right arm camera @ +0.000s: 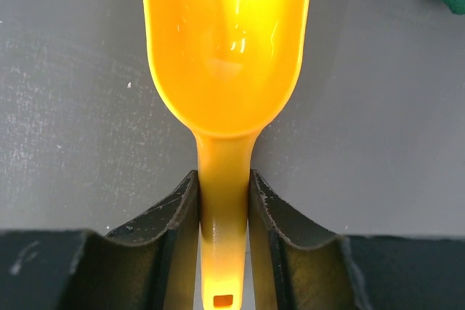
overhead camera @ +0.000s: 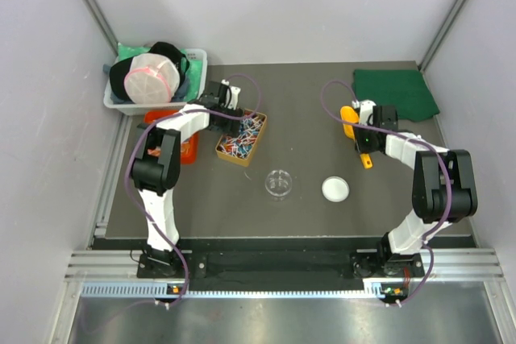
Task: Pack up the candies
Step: Pick up the spatula from the center of the board.
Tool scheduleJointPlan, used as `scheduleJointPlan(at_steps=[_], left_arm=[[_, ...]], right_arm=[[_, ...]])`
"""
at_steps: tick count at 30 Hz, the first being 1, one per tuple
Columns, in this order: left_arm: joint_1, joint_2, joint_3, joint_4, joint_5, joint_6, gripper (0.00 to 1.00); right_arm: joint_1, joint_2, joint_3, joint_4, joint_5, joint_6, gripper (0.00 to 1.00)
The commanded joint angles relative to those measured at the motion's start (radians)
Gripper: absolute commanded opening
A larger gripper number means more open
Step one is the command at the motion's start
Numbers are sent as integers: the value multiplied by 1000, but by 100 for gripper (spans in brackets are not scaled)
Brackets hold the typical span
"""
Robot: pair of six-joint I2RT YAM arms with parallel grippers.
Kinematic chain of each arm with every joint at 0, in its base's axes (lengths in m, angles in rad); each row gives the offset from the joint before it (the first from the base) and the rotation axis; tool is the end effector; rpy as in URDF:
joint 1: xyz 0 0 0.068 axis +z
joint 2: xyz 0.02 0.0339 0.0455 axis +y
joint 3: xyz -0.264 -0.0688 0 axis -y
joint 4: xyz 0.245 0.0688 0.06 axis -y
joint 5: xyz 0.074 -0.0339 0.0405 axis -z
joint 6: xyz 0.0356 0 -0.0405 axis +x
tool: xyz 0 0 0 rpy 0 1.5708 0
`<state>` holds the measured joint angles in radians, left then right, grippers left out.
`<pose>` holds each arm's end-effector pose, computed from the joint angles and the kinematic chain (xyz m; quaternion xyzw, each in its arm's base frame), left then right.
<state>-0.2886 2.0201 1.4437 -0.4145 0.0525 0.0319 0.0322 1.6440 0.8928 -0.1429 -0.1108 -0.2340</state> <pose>0.4144 -0.1250 0.1764 0.1603 0.9445 -0.0615 0.2802 0.3275 0.0145 0.1681 -0.1432 0.9311 0.0186 0.3350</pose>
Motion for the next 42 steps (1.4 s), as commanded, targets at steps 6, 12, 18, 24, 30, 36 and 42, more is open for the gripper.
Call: scheduleJointPlan(at_steps=[6, 12, 18, 24, 30, 36, 42], left_arm=[[0, -104, 34, -6, 35, 2, 78], [0, -141, 46, -9, 33, 11, 80], [0, -193, 107, -49, 101, 25, 83], [0, -227, 135, -76, 265, 36, 88], [0, -175, 241, -178, 498, 46, 92], [2, -126, 323, -276, 763, 62, 93], [3, -92, 357, -311, 859, 62, 92]], right_arm=[[-8, -70, 72, -41, -16, 4, 13], [8, -154, 77, -90, -18, -13, 7], [86, -294, 66, -142, 3, -77, 3], [184, -404, 84, -227, -16, -134, 1], [350, -463, 101, -267, 72, -218, 1], [459, -446, 104, -273, 148, -264, 2], [552, -423, 103, -258, 226, -318, 3]])
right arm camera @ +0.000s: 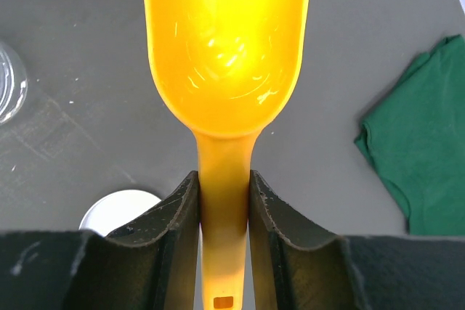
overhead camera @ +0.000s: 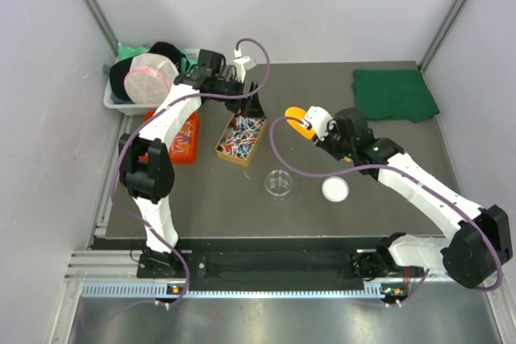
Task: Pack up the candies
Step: Pick up the spatula from the center of the board.
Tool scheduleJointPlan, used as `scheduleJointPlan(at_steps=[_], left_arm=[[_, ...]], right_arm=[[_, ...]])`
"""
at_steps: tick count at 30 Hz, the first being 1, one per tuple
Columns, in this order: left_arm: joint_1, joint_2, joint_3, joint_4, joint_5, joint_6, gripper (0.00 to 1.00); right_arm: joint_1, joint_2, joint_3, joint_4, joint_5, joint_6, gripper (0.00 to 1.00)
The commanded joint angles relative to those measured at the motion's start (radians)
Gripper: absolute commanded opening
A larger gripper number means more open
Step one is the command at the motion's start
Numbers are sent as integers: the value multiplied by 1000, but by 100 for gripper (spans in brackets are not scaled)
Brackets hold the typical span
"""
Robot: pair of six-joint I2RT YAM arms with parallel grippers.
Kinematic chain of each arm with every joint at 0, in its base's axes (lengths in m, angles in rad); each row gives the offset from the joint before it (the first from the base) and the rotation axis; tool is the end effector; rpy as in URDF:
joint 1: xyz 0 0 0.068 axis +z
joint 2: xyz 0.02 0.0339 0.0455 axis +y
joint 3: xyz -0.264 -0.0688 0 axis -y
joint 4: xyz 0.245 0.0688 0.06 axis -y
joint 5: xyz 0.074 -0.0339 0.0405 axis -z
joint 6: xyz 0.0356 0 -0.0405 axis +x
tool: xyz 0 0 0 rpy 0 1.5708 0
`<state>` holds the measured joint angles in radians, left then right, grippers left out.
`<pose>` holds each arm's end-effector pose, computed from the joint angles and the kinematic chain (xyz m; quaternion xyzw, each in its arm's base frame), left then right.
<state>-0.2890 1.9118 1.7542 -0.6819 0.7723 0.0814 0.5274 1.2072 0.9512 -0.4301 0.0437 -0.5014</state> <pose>0.4014 -0.1453 0.3090 0.2917 0.8255 -0.3842 0.2930 0.2281 0.1311 0.2868 -0.4364 0.7912 -0.0142 0.4282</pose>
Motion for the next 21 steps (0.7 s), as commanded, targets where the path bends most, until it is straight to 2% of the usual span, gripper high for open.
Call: scheduleJointPlan(at_steps=[1, 10, 21], left_arm=[[2, 24, 47, -44, 156, 11, 91], [1, 67, 57, -54, 245, 0, 88], [-13, 96, 45, -62, 251, 1, 80]], right_arm=[[69, 20, 46, 33, 82, -66, 3], [175, 103, 58, 79, 176, -115, 3], [236, 158, 123, 91, 206, -118, 3]])
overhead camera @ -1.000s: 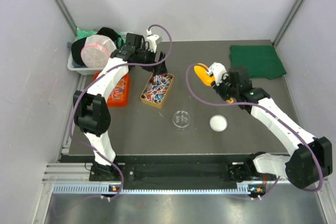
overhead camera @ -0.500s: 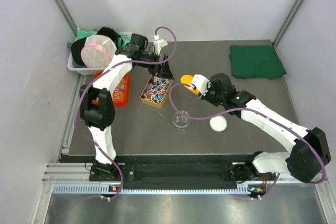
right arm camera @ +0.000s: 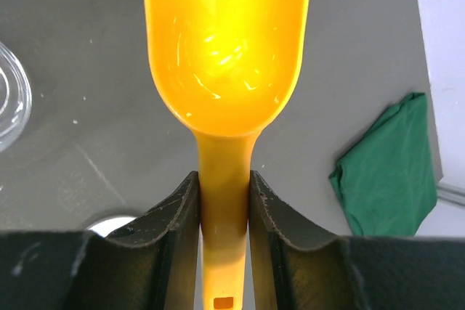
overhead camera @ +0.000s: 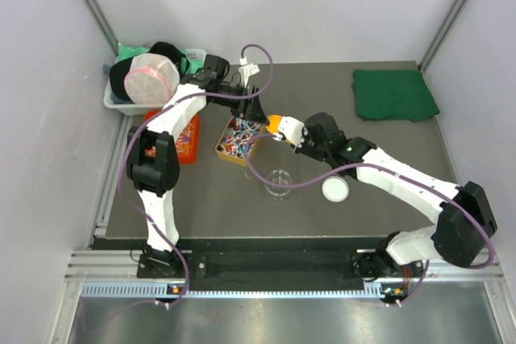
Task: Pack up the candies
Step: Pick up the spatula from the center of the board.
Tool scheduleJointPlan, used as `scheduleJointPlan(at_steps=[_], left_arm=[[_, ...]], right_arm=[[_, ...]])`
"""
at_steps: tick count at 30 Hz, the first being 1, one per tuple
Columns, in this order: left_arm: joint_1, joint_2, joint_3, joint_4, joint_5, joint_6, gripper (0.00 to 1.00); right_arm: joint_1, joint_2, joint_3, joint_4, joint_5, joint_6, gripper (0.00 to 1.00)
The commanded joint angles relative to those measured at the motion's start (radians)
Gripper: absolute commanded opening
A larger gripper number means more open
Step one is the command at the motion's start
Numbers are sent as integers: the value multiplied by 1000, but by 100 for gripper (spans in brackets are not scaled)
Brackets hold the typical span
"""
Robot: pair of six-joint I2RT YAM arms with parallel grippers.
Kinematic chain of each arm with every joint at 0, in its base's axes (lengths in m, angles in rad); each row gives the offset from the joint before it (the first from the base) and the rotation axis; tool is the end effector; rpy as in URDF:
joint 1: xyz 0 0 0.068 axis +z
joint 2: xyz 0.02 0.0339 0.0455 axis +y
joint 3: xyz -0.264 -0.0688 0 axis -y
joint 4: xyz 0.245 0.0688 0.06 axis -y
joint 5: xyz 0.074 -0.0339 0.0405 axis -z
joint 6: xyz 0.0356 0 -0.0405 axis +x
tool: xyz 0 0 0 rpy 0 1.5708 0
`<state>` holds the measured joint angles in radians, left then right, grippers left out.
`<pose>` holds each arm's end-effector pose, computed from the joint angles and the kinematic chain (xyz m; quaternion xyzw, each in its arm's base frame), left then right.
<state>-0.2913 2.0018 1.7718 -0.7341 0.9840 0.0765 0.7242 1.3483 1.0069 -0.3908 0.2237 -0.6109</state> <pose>0.4091 -0.1536 0.2789 0.2925 0.8012 -0.4764 0.2134 0.2251 0.1886 0.2728 -0.5262 0.7410 -0.0789 0.4097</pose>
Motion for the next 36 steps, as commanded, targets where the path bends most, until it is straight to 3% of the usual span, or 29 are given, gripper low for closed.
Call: scheduleJointPlan(at_steps=[1, 6, 11, 20, 27, 28, 32, 36], left_arm=[[-17, 8, 29, -8, 36, 6, 79], [-29, 9, 29, 1, 33, 2, 74], [-32, 9, 20, 4, 30, -4, 56], [-34, 8, 0, 9, 33, 0, 35], [-39, 9, 5, 10, 50, -1, 8], [-42, 12, 5, 9, 51, 0, 0], [-42, 11, 0, 4, 74, 14, 0], [-42, 6, -12, 4, 108, 25, 0]], right_arm=[[46, 21, 71, 55, 28, -9, 3], [72, 48, 90, 56, 36, -6, 3], [75, 52, 107, 75, 55, 7, 2], [75, 52, 107, 82, 60, 5, 2], [77, 51, 102, 92, 59, 3, 4], [77, 49, 101, 95, 59, 2, 4], [77, 34, 99, 93, 39, 8, 8], [77, 0, 90, 81, -1, 19, 27]])
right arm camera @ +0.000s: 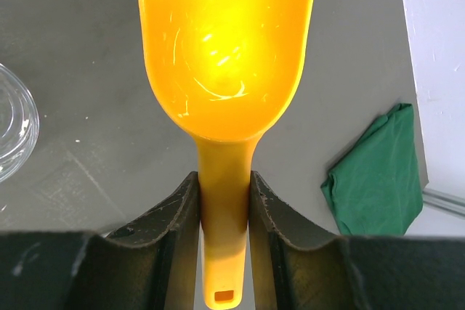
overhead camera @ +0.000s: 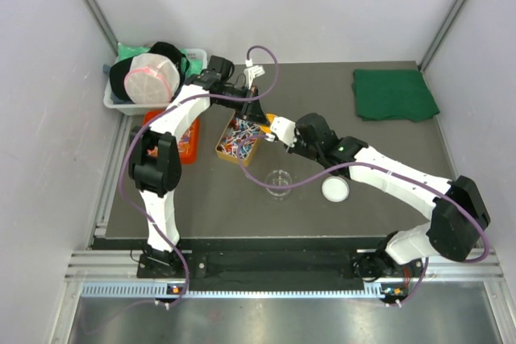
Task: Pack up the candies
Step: Pick up the spatula from the center of the board.
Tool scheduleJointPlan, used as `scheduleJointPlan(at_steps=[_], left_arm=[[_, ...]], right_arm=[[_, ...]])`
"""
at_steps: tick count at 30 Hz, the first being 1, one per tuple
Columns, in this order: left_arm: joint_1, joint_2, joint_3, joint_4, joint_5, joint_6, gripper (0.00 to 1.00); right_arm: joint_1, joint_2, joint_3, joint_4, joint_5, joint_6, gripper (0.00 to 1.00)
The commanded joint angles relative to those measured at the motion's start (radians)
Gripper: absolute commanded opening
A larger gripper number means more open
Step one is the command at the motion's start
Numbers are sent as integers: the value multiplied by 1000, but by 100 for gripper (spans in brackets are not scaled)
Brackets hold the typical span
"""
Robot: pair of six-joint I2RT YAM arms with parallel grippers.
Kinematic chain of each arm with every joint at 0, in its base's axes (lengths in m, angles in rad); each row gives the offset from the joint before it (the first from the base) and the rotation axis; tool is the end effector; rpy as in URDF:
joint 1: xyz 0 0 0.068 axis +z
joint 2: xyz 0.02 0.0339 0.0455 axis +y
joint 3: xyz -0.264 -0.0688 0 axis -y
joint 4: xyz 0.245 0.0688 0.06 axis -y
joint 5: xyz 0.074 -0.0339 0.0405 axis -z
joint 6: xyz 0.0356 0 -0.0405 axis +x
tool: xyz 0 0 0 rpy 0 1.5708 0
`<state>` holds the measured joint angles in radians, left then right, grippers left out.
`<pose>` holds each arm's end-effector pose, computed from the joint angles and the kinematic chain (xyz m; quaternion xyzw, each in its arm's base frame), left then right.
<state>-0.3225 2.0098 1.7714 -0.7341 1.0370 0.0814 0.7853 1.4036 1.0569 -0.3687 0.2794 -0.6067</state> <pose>0.4041 -0.1674 0.2768 0.3096 0.7838 -0.5009 0.1972 0.2251 0.2112 0.2760 -0.5334 0.7285 -0.0896 0.4204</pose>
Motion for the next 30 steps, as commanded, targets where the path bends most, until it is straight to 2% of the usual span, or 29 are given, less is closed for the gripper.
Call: scheduleJointPlan(at_steps=[1, 5, 6, 9, 13, 18, 30], left_arm=[[-10, -3, -16, 4, 58, 21, 0], [-10, -11, -20, 2, 84, 29, 0], [-10, -13, -20, -2, 92, 37, 0], [-10, -16, -21, -14, 123, 52, 0], [-12, -11, -18, -34, 182, 81, 0], [-10, -9, -3, -83, 245, 136, 0], [-10, -11, 19, -152, 262, 202, 0]], right_arm=[[15, -60, 35, 60, -65, 16, 31], [15, -101, 12, 65, -98, 18, 46], [15, -112, 3, 70, -121, 19, 55], [14, -152, -18, 79, -172, 21, 62], [15, -186, -44, 83, -220, 18, 63], [9, -238, -80, 99, -266, 16, 60], [-41, -239, -100, 149, -305, 41, 51]])
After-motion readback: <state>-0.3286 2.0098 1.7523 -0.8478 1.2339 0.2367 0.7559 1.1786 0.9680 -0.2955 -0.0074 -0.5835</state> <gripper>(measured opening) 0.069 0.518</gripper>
